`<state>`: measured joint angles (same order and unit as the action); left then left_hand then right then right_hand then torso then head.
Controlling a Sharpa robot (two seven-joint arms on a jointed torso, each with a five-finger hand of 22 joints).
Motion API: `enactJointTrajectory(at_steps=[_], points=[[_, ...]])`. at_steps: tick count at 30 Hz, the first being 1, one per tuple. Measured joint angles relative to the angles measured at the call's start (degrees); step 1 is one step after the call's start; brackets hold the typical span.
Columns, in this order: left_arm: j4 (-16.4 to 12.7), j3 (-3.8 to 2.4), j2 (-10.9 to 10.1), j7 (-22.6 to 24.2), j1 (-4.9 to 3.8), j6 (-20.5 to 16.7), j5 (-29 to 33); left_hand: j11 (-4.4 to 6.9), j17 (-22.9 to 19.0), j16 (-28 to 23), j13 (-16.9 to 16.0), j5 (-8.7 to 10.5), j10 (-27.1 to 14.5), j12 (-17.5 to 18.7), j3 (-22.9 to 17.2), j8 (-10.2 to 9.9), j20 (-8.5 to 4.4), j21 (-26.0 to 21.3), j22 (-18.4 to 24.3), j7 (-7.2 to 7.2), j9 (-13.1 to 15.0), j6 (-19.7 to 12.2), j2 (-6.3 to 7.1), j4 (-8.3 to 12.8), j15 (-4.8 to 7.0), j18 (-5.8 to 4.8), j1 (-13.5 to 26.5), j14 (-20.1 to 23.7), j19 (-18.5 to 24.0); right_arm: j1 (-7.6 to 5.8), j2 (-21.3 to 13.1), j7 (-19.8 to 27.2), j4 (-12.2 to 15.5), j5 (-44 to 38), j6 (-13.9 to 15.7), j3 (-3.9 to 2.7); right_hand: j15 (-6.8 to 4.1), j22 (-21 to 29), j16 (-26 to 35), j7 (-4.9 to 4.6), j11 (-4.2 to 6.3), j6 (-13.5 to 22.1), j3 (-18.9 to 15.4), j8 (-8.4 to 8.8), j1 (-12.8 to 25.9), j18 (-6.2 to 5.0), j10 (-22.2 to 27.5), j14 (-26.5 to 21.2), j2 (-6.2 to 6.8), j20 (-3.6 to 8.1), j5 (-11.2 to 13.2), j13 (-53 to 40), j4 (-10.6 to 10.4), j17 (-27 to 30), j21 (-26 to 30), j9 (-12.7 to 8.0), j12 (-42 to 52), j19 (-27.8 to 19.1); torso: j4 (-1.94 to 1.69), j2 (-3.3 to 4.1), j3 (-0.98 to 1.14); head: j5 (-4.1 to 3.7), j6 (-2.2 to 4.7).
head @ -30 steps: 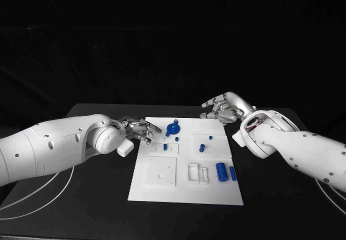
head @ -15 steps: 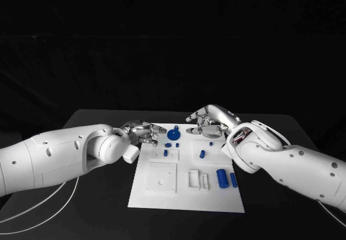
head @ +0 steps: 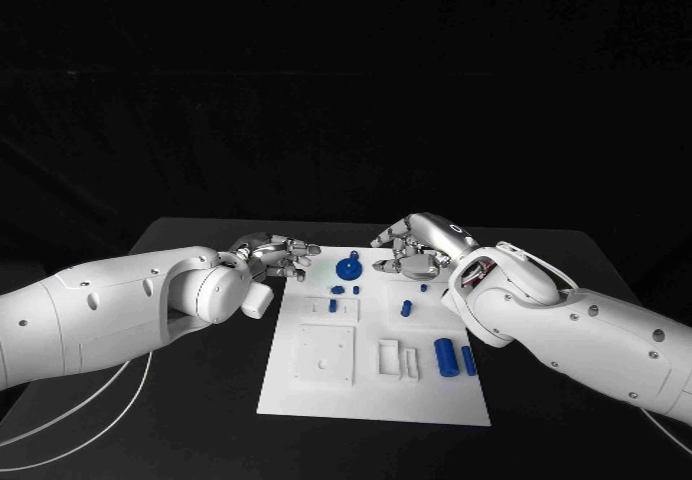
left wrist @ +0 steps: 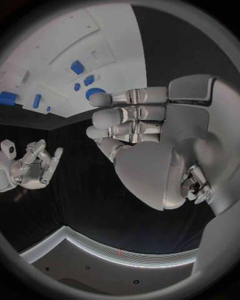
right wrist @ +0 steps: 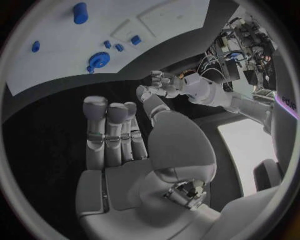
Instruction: Assemble the parts on the task board
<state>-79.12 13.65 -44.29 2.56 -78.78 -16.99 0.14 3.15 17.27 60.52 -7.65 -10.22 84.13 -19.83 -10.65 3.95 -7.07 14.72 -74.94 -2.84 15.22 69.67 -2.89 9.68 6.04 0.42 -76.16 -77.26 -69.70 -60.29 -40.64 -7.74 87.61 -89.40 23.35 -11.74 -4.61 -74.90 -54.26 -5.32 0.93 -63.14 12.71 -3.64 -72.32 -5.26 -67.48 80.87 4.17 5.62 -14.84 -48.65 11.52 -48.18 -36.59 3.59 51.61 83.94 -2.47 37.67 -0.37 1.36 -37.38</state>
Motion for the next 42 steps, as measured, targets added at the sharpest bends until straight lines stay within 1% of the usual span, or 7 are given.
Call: enactJointTrajectory(at_steps=[6, 11, 15, 19, 24, 29, 42], points=[[0.16, -0.04, 0.12, 1.02, -0.10, -1.69, -0.42, -0.22, -0.58, -1.02, 0.13, 0.31, -0.18, 1.78, 1.12, -0.01, 0.43, -1.29, 0.01, -0.11, -1.11, -0.11, -0.29, -0.35, -0.46, 0.00, -0.29, 0.46, 0.43, -0.42, 2.12, -0.58, -3.15, -1.26, -2.38, 0.14, 0.00, 0.00, -0.98, 0.27, 0.06, -0.53, 1.48, 0.00, 0.53, 0.00, -0.57, 0.00, 0.53, 0.00, 1.80, -3.28, -0.66, -1.00, -1.34, 0.00, 3.12, 0.00, 0.03, 0.02, -0.07, 0.27, 0.00], [0.39, -0.06, 0.24, 2.33, -0.17, -3.14, -0.47, -1.76, -2.43, -5.16, 1.62, 1.64, -0.91, 5.66, 1.32, -0.18, 1.66, -4.02, 1.58, -0.72, -2.56, -1.52, 0.13, -0.56, -1.77, 0.00, 0.13, 3.40, 2.47, -1.80, 5.05, -1.15, -7.67, -1.97, -5.88, 0.65, 0.00, 0.00, -5.06, 0.32, -0.11, -1.12, 1.00, 0.00, 0.57, -0.01, -3.51, 0.62, 1.07, 0.00, 1.97, -11.34, -2.83, -5.90, -4.45, 0.00, 10.72, 0.00, -0.08, 0.02, -0.09, 0.42, 0.12], [0.50, -0.08, 0.26, 3.64, -0.28, -4.16, -0.43, -1.95, -3.81, -8.17, 3.23, 2.08, -1.10, 7.98, 1.02, -0.17, 1.89, -6.18, 3.67, -0.85, -4.24, -1.64, 0.67, -0.86, -2.03, 0.00, 0.67, 3.32, 2.41, -2.82, 7.83, -1.49, -11.51, -2.44, -9.35, 1.62, 0.22, 0.00, -6.65, 0.43, -0.22, -1.23, 0.27, 0.00, 0.22, -0.01, -4.76, 0.85, 1.43, 0.00, 2.19, -14.95, -4.19, -8.73, -7.20, 0.00, 13.42, 0.00, -0.27, 0.03, -0.19, 0.54, 0.16], [0.55, -0.10, 0.32, 4.74, -0.46, -4.86, -0.40, -2.13, -4.27, -9.57, 3.61, 2.08, -0.92, 9.15, 0.65, -0.18, 2.37, -7.60, 4.94, -1.04, -6.38, -1.83, 1.05, -1.23, -2.18, 0.00, 0.53, 3.16, 1.92, -3.64, 10.38, -1.59, -14.67, -2.75, -12.00, 2.76, 0.30, 0.00, -6.66, 0.44, -0.20, -1.23, 0.12, 0.00, 0.22, -0.01, -4.93, 0.93, 1.43, 0.00, 2.19, -15.70, -4.33, -9.47, -7.67, 0.00, 13.54, 0.00, -0.64, 0.11, -0.37, 0.59, 0.21], [0.32, -0.10, 0.35, 5.78, -0.60, -5.41, -0.38, -2.34, -4.18, -10.22, 3.61, 2.08, -0.71, 9.90, 0.52, -0.17, 2.25, -8.93, 5.47, -1.05, -8.37, -1.40, 1.19, -1.35, -2.39, 0.01, 0.39, 2.96, 1.38, -4.37, 12.86, -1.57, -17.94, -2.96, -13.96, 3.43, 0.11, 0.00, -6.66, 0.52, -0.29, -1.31, 0.28, 0.00, 0.22, 0.00, -5.24, 1.13, 1.43, 0.00, 2.19, -16.41, -4.49, -10.10, -8.77, 0.00, 13.82, 0.00, -1.13, 0.27, -0.62, 0.51, 0.30], [-0.13, -0.10, 0.43, 6.56, -0.74, -5.70, -0.38, -2.34, -4.06, -10.39, 3.60, 2.08, -0.71, 9.90, 0.42, -0.17, 2.16, -9.35, 5.47, -1.05, -8.87, -1.40, 1.29, -1.46, -2.38, 0.00, 0.28, 2.96, 1.30, -4.85, 14.97, -1.40, -21.14, -3.01, -15.13, 4.36, 0.23, 0.00, -6.96, 0.53, -0.13, -1.32, 0.48, 0.00, 0.40, -0.01, -5.65, 1.25, 1.24, 0.00, 2.19, -17.29, -4.68, -10.81, -9.36, 0.00, 14.27, 0.00, -1.68, 0.46, -1.01, 0.43, 0.28], [-1.48, -0.10, 0.23, 7.57, -1.12, -5.94, -0.53, -2.34, -3.98, -10.39, 3.60, 2.31, -0.71, 9.90, 0.37, -0.17, 2.37, -9.75, 5.46, -1.05, -9.07, -1.40, 1.29, -1.51, -2.38, 0.00, 0.28, 2.96, 1.09, -5.15, 17.48, -0.78, -24.56, -3.01, -15.95, 6.04, 0.34, 0.00, -7.64, 0.55, -0.10, -1.33, 2.53, 0.00, 1.05, -0.01, -6.24, 1.70, 0.42, -0.01, 3.12, -18.95, -4.36, -12.84, -11.00, 0.00, 15.09, 0.00, -2.87, 1.04, -1.72, 0.31, 0.12]])
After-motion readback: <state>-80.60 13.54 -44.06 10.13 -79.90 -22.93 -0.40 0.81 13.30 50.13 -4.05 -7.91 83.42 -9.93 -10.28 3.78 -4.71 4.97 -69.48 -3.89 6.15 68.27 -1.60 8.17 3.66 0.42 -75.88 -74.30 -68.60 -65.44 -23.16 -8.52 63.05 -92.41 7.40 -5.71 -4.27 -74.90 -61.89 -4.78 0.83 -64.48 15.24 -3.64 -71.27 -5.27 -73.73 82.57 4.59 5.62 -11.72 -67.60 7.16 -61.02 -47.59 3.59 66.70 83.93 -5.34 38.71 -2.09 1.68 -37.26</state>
